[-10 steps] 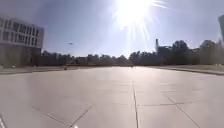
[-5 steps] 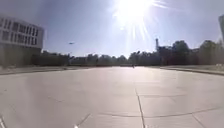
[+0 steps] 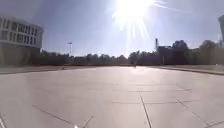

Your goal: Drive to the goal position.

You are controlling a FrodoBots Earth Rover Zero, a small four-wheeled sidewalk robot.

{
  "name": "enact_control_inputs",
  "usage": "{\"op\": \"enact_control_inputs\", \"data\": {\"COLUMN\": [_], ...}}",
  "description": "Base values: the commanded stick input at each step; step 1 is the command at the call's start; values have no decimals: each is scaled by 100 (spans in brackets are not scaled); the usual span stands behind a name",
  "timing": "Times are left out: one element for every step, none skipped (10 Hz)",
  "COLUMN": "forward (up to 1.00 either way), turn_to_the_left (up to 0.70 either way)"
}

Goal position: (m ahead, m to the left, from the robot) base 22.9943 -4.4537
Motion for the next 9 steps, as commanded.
{"op": "enact_control_inputs", "data": {"forward": [70, 70, 70, 70, 70, 70, 70, 70, 70], "turn_to_the_left": [0, 0, 0, 0, 0, 0, 0, 0, 0]}}
